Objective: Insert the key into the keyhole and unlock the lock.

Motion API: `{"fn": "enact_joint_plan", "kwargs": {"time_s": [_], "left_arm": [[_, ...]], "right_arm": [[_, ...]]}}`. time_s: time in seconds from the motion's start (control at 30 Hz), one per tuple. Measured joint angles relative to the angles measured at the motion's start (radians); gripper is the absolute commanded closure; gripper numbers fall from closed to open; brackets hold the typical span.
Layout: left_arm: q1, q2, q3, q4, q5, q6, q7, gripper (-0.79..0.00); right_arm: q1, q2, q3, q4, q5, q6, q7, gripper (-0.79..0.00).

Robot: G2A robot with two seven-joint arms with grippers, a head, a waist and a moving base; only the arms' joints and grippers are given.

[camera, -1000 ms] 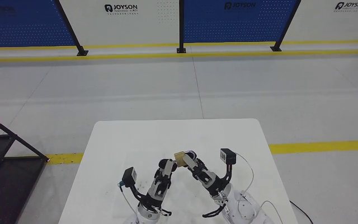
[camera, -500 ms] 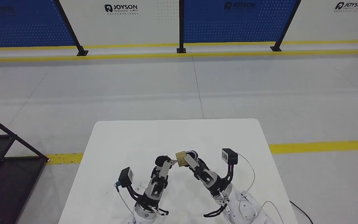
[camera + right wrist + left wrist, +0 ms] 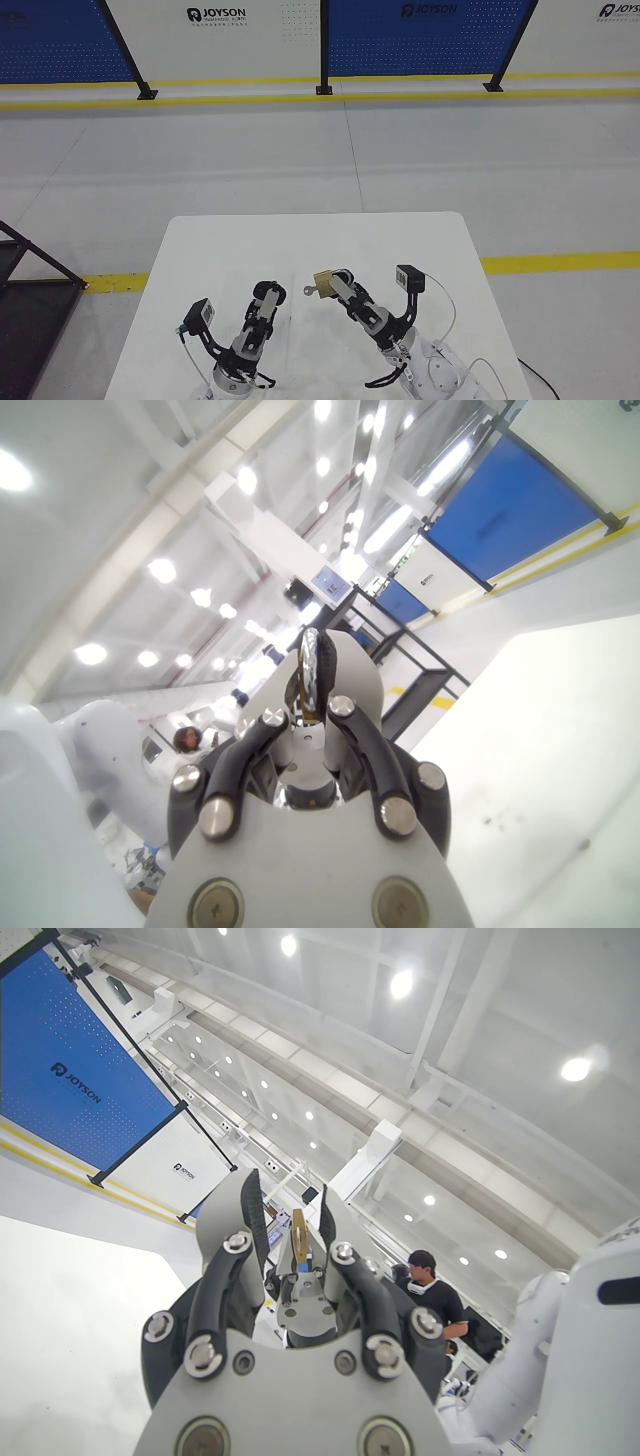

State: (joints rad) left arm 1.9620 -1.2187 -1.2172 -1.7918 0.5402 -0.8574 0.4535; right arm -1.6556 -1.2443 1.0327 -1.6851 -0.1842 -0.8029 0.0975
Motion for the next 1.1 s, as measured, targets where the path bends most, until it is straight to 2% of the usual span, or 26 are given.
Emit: {"fn": "enact_joint_plan", "kwargs": {"time_s": [0.17,0.4,0.7,1.1], "left_arm": [[0.002,0.005,-0.012,0.004,-0.033,-0.026,-0.055,-0.225],[-0.015,0.005,-0.013,0.024,-0.058,-0.039,-0.090,-0.129],[-0.029,0.005,0.003,0.038,-0.071,-0.045,-0.152,-0.163],[-0.027,0.006,0.009,0.043,-0.064,-0.048,-0.191,-0.145]], "right_arm": [[0.000,0.000,-0.004,0.001,-0.008,0.003,0.000,0.000],[0.002,0.000,-0.007,0.003,-0.006,0.005,0.002,0.000],[0.007,0.000,-0.012,0.007,-0.010,0.015,0.014,0.000],[0.017,0.000,-0.019,0.014,-0.010,0.039,0.025,0.000]]}}
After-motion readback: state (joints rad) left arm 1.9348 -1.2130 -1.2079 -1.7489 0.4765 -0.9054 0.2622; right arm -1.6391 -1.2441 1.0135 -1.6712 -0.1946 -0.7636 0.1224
